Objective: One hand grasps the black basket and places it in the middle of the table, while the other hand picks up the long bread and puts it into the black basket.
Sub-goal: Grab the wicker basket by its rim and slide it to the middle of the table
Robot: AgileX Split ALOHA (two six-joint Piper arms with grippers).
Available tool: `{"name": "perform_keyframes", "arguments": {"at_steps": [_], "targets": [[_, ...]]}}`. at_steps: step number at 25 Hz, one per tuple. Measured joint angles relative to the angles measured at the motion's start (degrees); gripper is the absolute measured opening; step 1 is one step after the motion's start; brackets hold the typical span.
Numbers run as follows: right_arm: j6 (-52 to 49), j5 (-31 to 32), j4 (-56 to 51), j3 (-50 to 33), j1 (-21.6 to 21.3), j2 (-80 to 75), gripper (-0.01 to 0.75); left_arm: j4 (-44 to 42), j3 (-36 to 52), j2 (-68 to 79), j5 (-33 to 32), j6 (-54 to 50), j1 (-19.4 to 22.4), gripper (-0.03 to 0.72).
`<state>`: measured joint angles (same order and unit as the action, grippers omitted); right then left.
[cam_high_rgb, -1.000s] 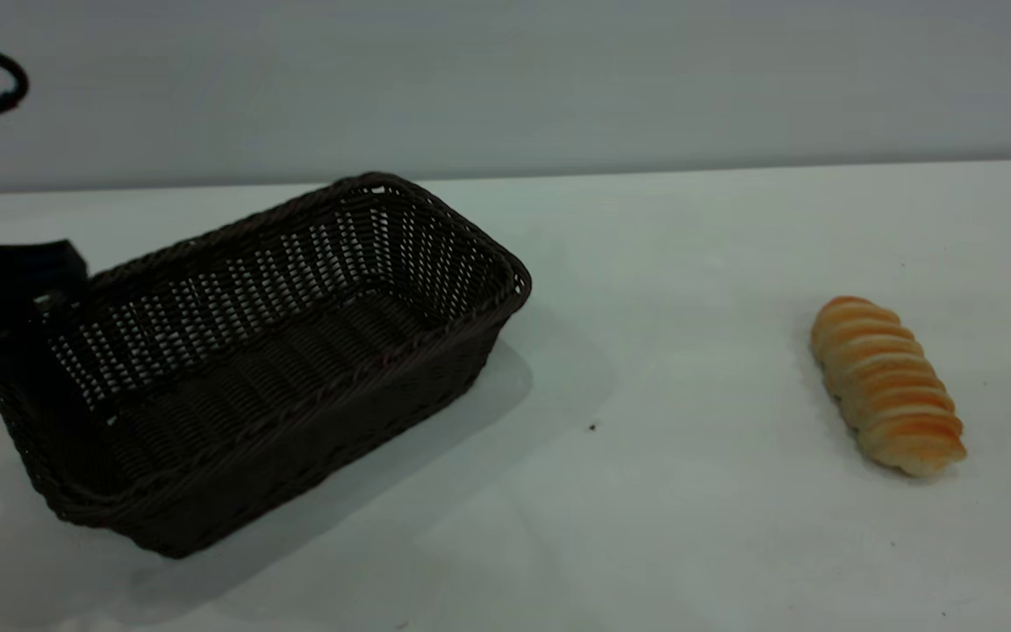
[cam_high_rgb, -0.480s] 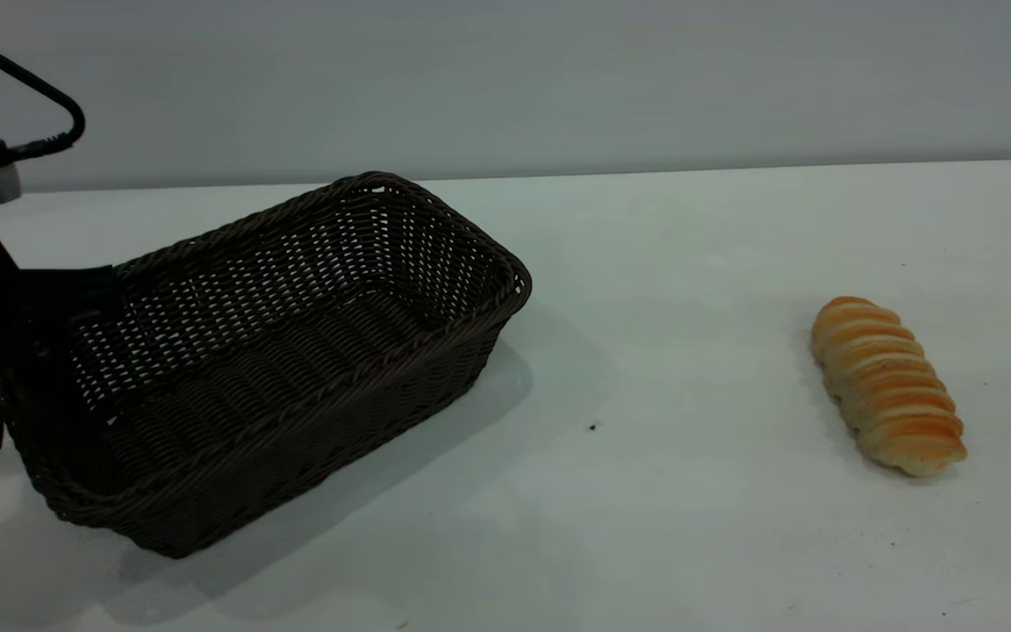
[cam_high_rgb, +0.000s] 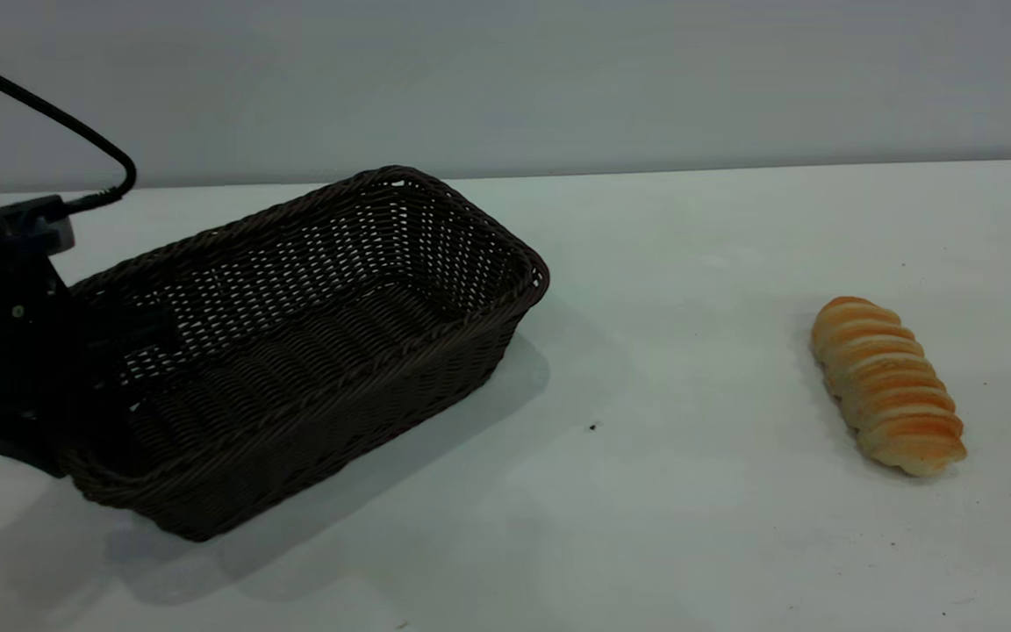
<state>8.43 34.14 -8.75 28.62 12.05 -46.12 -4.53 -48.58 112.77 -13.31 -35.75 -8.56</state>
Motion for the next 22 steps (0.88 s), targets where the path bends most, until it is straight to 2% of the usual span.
{"name": "perform_keyframes", "arguments": {"at_steps": [3,5,10,15,22], "targets": [[0.0,0.0,0.0,0.0,0.0,0.0,0.387,1.5,-0.7,0.0,2.4,1.7,0.1,0.192],[0.0,0.0,0.0,0.0,0.0,0.0,0.387,1.9,-1.0,0.0,3.0,4.1,0.1,0.14],[0.0,0.0,0.0,0.0,0.0,0.0,0.387,3.7,-1.0,0.0,2.6,8.7,-1.2,0.146],[0.0,-0.6,-0.4,0.3,0.0,-0.5,0.387,3.8,-2.1,0.0,1.7,13.2,-5.2,0.146],[-0.2,-1.3,-2.8,6.9,0.0,-6.8,0.387,3.4,-7.9,0.0,-1.8,18.7,-9.3,0.144]]}}
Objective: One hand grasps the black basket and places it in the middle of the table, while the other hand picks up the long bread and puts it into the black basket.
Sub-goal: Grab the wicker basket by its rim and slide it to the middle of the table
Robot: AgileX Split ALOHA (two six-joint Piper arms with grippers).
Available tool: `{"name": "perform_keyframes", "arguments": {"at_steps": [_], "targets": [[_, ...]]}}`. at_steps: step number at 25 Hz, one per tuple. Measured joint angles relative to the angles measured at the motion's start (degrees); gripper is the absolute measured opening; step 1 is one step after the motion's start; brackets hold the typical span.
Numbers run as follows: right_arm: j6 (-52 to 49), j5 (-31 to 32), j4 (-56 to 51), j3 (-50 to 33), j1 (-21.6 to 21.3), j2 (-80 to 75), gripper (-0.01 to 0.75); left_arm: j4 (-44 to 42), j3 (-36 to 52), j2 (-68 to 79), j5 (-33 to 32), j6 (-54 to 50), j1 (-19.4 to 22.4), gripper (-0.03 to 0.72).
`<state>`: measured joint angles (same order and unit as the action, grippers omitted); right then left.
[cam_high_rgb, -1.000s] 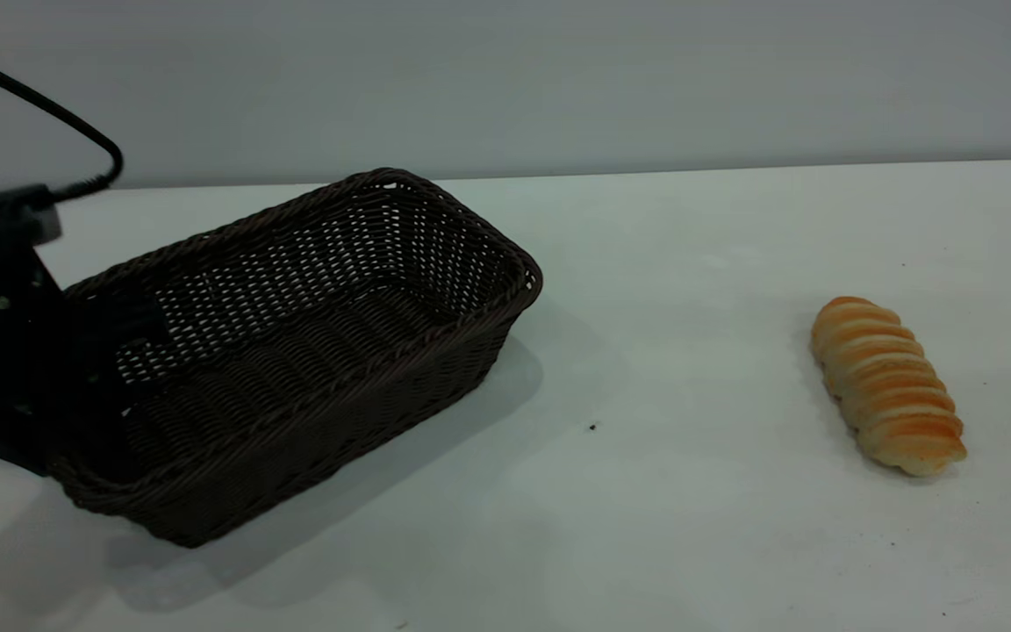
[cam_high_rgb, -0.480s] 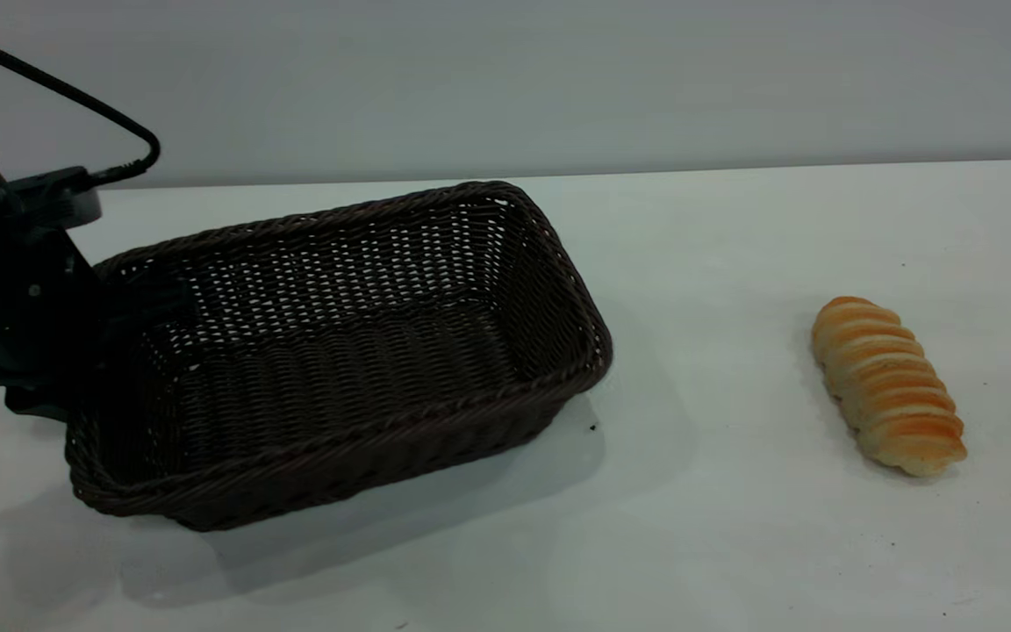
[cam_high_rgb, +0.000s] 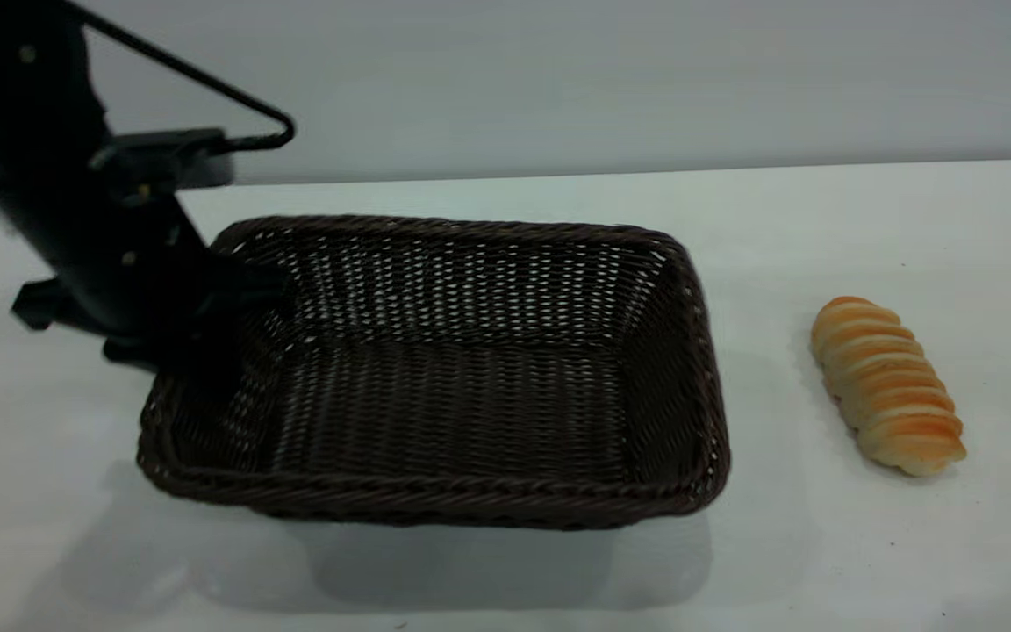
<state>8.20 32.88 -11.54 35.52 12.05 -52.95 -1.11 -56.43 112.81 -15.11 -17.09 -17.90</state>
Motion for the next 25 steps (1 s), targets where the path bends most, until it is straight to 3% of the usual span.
{"name": "perform_keyframes", "arguments": {"at_steps": [9,18,21,25], "targets": [[0.9,-8.7,-2.4,1.8,0.0,-17.0,0.387,2.3,-1.8,0.4,-2.4,1.1,-0.1,0.142],[11.6,-18.8,-12.2,2.1,0.0,-30.4,0.407,6.3,-2.0,0.4,-3.1,4.7,-1.1,0.141],[14.5,-21.7,-14.5,2.1,0.0,-33.1,0.418,6.4,-2.0,0.4,-4.1,4.9,-1.1,0.193],[16.4,-24.7,-15.6,2.2,0.0,-36.6,0.424,6.4,-2.0,0.4,-4.9,5.0,-1.1,0.367]]}}
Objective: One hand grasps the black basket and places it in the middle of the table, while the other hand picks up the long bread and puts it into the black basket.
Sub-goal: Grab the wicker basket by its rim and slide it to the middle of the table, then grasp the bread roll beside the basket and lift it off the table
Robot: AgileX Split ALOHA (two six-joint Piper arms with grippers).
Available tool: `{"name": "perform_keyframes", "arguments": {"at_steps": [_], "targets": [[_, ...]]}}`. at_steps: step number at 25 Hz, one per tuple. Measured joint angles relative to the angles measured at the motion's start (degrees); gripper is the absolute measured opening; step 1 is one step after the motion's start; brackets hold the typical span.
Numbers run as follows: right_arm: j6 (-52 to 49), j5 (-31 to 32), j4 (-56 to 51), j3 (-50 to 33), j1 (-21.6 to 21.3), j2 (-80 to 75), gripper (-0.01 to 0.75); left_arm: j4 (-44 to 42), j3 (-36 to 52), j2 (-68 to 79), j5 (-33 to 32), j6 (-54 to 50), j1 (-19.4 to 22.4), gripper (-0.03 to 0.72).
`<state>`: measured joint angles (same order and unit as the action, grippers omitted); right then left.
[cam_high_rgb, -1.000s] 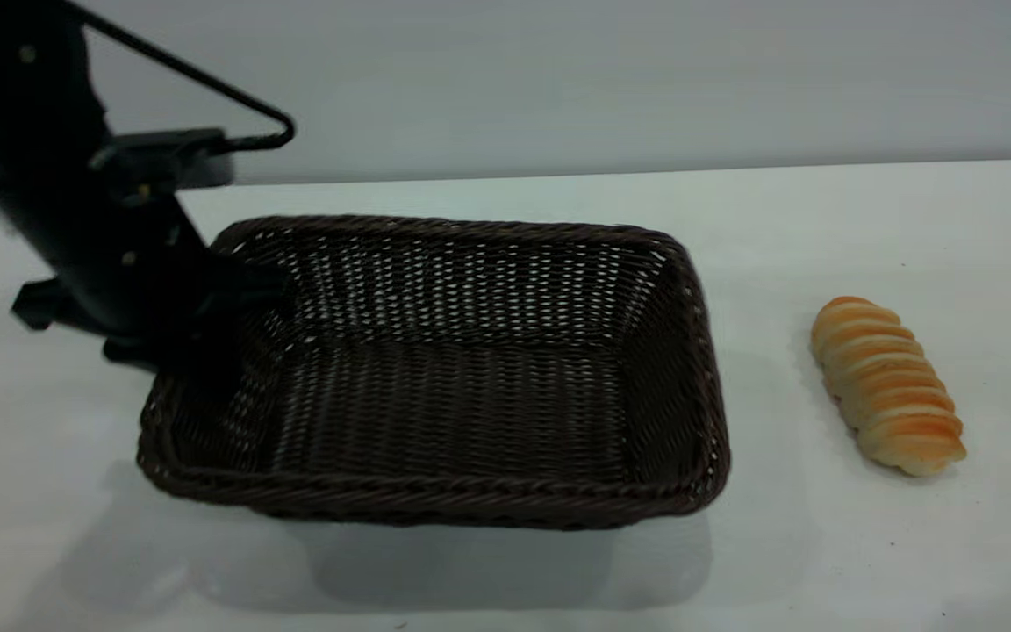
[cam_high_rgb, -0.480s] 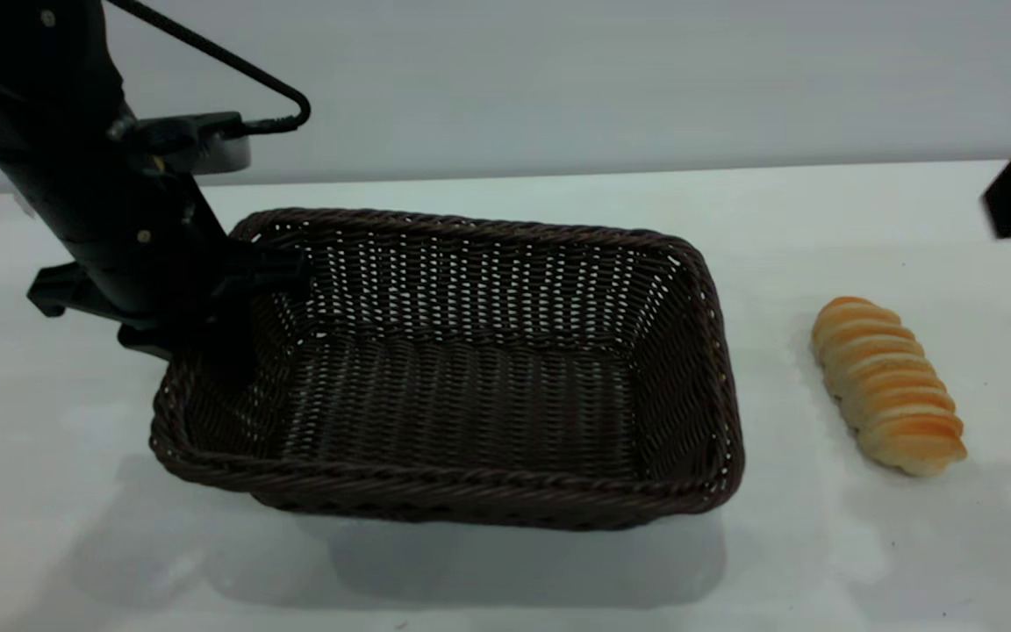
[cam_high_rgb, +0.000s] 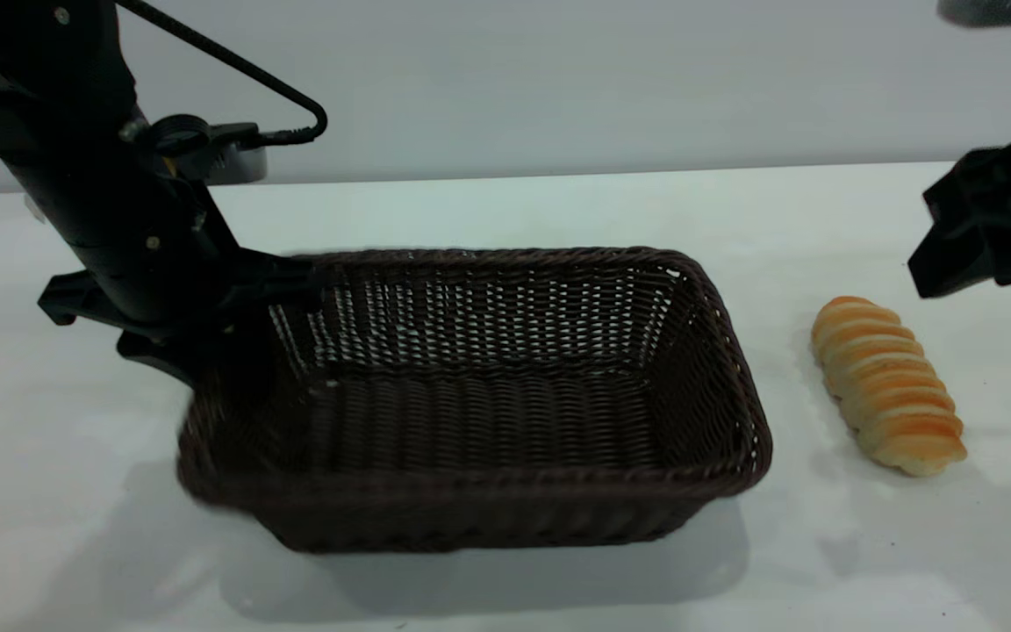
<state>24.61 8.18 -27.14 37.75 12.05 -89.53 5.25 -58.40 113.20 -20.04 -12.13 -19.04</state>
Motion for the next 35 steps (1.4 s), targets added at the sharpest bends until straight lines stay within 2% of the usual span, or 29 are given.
{"name": "perform_keyframes", "arguments": {"at_steps": [4,7,13,27,30,32,35], "targets": [[0.9,-3.3,-0.2,0.1,0.0,-3.6,0.45,1.6,-0.3,0.0,-0.9,0.1,0.0,0.513],[1.3,-6.5,-0.2,0.1,0.0,-6.4,0.492,1.7,-0.8,0.0,-3.7,0.9,0.0,0.558],[1.4,-11.6,-0.6,0.8,0.0,-12.7,0.532,-2.8,-1.4,-4.0,-9.1,3.3,0.0,0.571],[1.4,-12.7,-0.7,10.7,0.0,-28.4,0.525,-3.2,-1.5,-27.0,-11.2,3.3,0.0,0.571],[1.4,-13.2,-0.7,11.5,0.0,-30.5,0.448,-3.2,-1.5,-31.1,-12.0,3.3,0.0,0.571],[1.6,-13.4,-0.7,11.6,-0.2,-30.9,0.343,-3.2,-1.5,-33.4,-13.0,3.3,0.0,0.571],[2.6,-13.0,-0.7,11.7,-1.4,-30.9,0.118,-3.2,-1.5,-36.4,-14.7,3.3,0.0,0.571]]}}
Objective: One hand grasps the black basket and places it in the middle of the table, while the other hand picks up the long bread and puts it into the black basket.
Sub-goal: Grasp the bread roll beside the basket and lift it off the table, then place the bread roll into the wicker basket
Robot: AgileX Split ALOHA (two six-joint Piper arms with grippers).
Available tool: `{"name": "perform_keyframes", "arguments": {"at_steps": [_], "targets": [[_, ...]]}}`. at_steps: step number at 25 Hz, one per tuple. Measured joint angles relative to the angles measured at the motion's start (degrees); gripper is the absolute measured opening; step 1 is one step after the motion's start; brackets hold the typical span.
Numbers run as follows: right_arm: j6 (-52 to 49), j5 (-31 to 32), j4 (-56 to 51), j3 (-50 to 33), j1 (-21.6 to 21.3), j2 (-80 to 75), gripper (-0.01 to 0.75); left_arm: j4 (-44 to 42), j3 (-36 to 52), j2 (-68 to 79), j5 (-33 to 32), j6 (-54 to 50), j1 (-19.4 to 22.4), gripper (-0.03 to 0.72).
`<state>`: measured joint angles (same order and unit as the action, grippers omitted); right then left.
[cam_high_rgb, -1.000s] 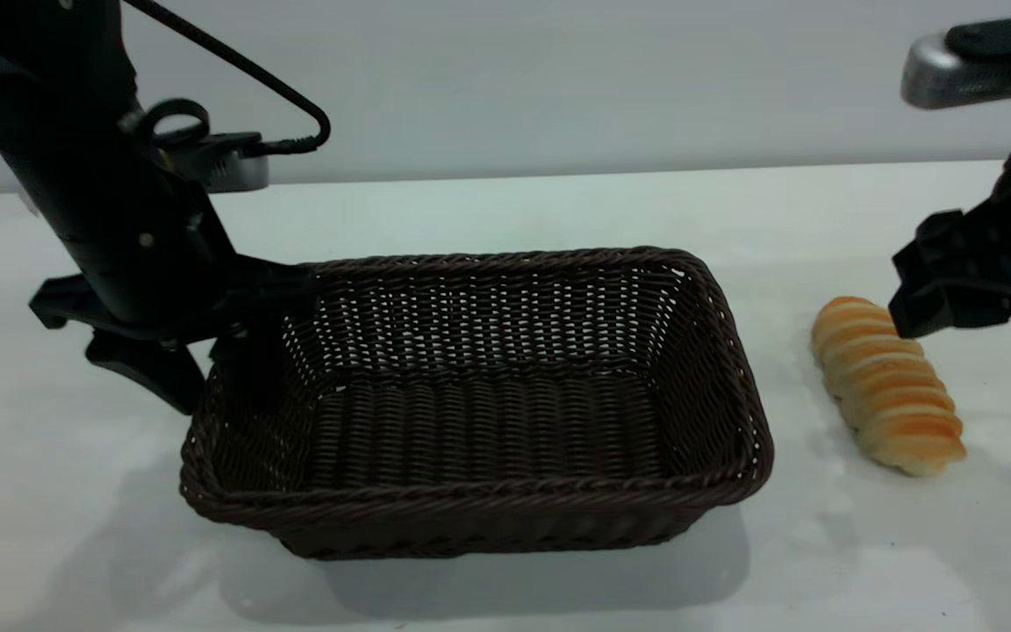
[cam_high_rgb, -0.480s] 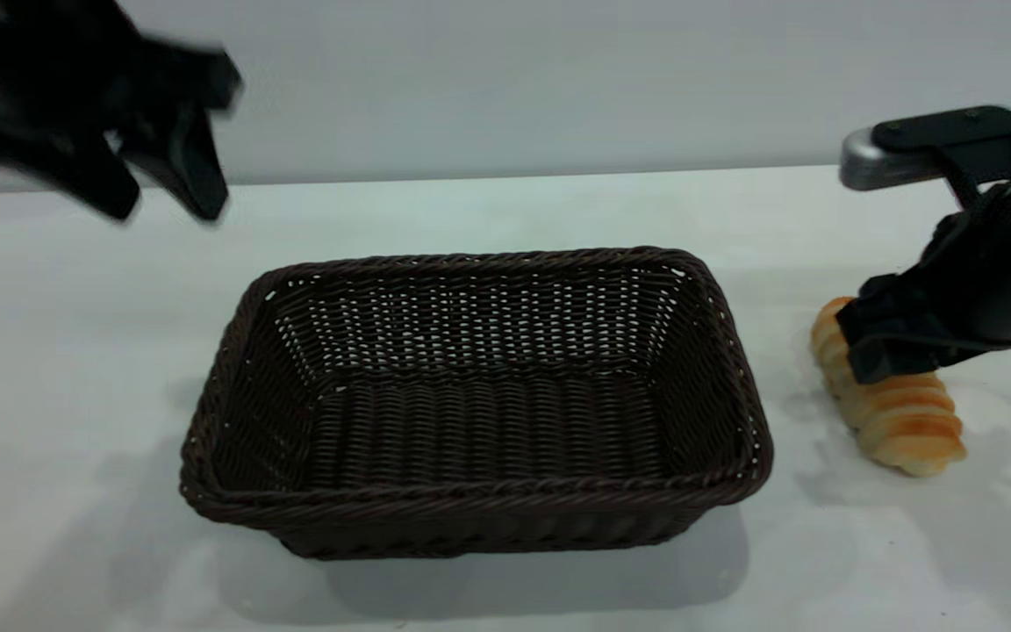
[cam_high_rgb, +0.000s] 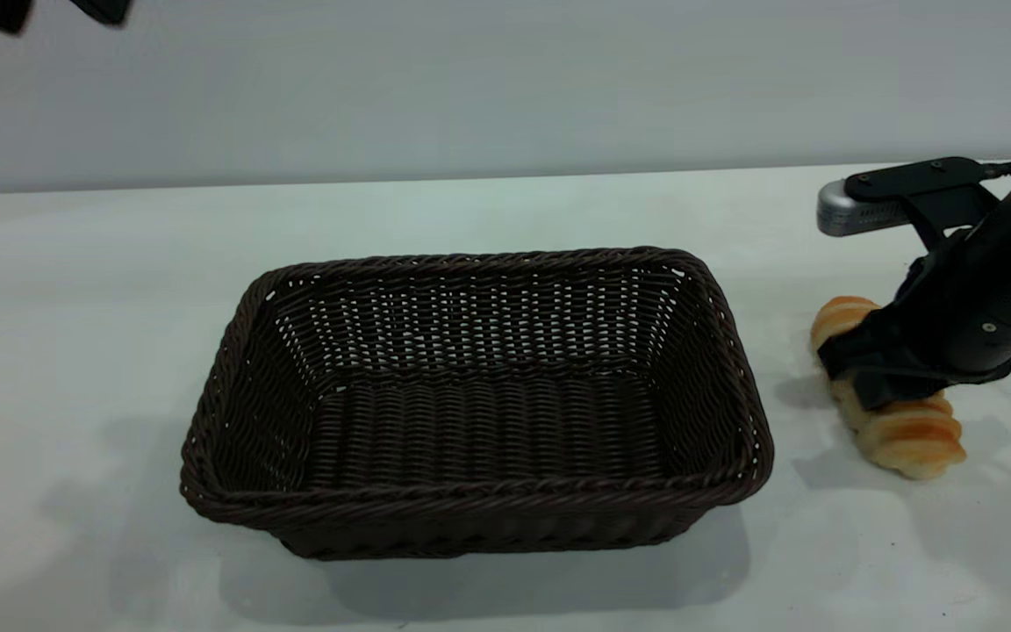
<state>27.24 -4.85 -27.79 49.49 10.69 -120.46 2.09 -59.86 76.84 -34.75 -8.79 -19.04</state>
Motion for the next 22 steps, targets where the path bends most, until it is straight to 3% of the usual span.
{"name": "perform_keyframes", "arguments": {"at_steps": [3,8,12,16,22], "targets": [[1.2,1.9,0.0,0.0,-2.1,0.6,0.038,0.0,0.1,-1.9,-1.4,0.0,0.0,0.571],[1.8,5.6,0.0,0.0,-6.3,6.1,0.031,-0.7,0.5,-3.2,-4.2,0.0,0.0,0.571],[1.8,7.3,0.0,0.0,-6.2,14.9,0.031,-2.7,0.5,-3.9,-6.4,0.0,0.0,0.571],[1.8,10.2,0.0,-0.1,-2.5,23.1,0.03,-3.0,0.5,-4.6,-7.6,-0.1,0.0,0.571],[1.8,13.3,0.0,-0.2,10.1,27.6,0.03,-3.0,0.5,-7.5,-9.0,-0.1,0.0,0.571]]}}
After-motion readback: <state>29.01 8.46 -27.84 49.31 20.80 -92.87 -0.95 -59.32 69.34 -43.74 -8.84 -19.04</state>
